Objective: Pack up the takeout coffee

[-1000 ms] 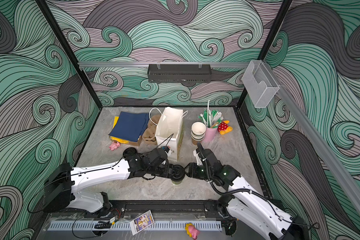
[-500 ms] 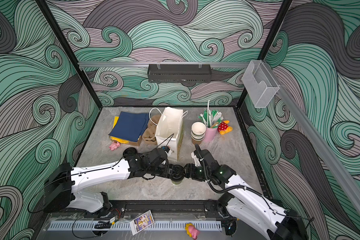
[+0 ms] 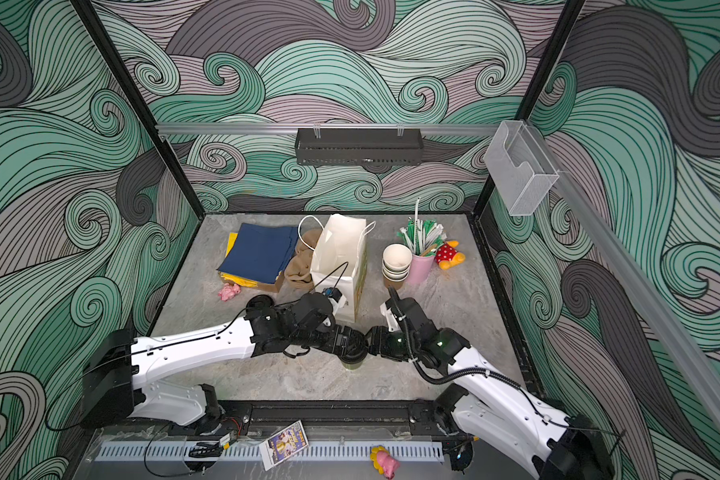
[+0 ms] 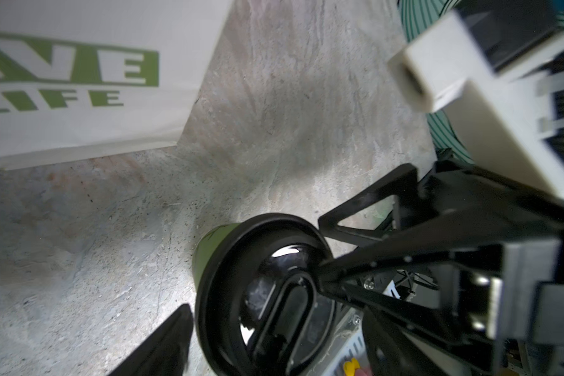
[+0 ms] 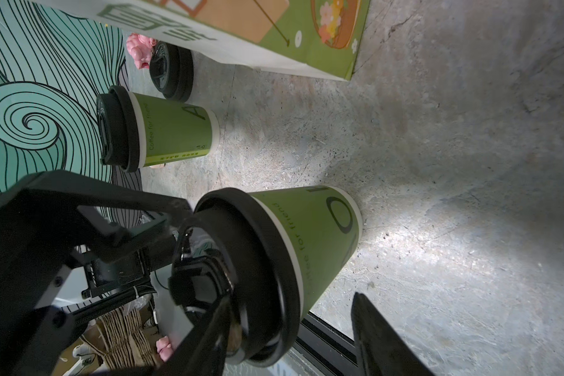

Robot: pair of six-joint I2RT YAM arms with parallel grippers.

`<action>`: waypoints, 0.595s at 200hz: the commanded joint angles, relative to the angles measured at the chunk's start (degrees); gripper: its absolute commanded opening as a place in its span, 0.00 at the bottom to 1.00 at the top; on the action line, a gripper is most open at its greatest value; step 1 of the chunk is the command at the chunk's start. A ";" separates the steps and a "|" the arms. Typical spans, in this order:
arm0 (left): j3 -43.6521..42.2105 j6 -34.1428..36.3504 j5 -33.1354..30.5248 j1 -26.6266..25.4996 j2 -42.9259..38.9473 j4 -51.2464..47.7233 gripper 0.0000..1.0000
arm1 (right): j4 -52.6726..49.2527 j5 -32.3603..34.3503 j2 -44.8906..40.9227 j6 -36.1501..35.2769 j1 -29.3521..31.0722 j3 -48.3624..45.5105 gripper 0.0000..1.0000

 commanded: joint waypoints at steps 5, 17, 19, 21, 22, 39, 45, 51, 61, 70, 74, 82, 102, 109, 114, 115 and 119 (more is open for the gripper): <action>1.21 1.41 -0.58 -0.23 -4.59 -2.34 0.86 | -2.37 0.28 0.92 -0.44 0.25 0.63 0.60; -0.17 0.93 -0.53 -0.18 -6.83 -4.13 0.86 | -2.85 0.26 1.12 -0.79 0.26 1.20 0.60; -0.42 0.79 -0.45 -0.20 -7.21 -4.47 0.86 | -2.81 0.31 1.15 -0.86 0.29 1.21 0.60; -0.74 0.57 -0.34 -0.19 -7.57 -4.75 0.86 | -2.90 0.23 1.20 -0.89 0.30 1.27 0.60; -0.96 0.46 -0.24 -0.18 -7.75 -4.91 0.86 | -2.93 0.20 1.22 -0.90 0.30 1.33 0.60; -5.06 -0.67 2.59 -0.33 -10.57 -4.74 0.83 | -3.01 0.15 1.17 -0.98 0.34 1.46 0.60; -6.47 -1.84 3.13 -0.37 -11.20 -4.39 0.81 | -3.13 0.14 1.23 -0.99 0.30 1.47 0.60; -7.59 -2.91 3.44 -0.56 -11.52 -4.56 0.78 | -3.19 0.22 1.07 -0.93 0.30 1.47 0.61; -8.57 -4.36 3.87 -0.93 -11.62 -4.73 0.75 | -2.99 0.15 0.77 -0.83 0.30 1.65 0.61; -9.33 -5.48 4.00 -1.47 -11.69 -4.30 0.73 | -2.87 0.09 0.44 -0.73 0.34 1.84 0.62; -9.54 -5.98 4.09 -1.78 -11.80 -3.81 0.73 | -2.86 0.04 0.22 -0.65 0.30 1.91 0.62; -10.25 -7.00 4.37 -2.15 -12.08 -2.62 0.70 | -2.75 -0.08 -0.18 -0.69 0.33 2.11 0.63; -11.48 -8.62 5.35 -2.66 -12.36 -0.96 0.67 | -2.97 -0.53 -0.42 -0.91 0.31 2.52 0.65; -11.93 -8.93 5.40 -2.81 -12.34 -0.56 0.67 | -2.89 -0.70 -0.50 -0.91 0.37 2.54 0.65; -12.31 -9.25 5.47 -2.87 -12.32 -0.19 0.66 | -2.69 -0.75 -0.60 -0.91 0.39 2.44 0.65; -12.37 -9.28 5.53 -2.89 -12.32 -0.08 0.66 | -2.65 -0.77 -0.60 -0.91 0.39 2.40 0.65; -12.59 -9.59 5.64 -2.82 -12.24 0.36 0.66 | -2.59 -0.79 -0.69 -0.91 0.40 2.35 0.65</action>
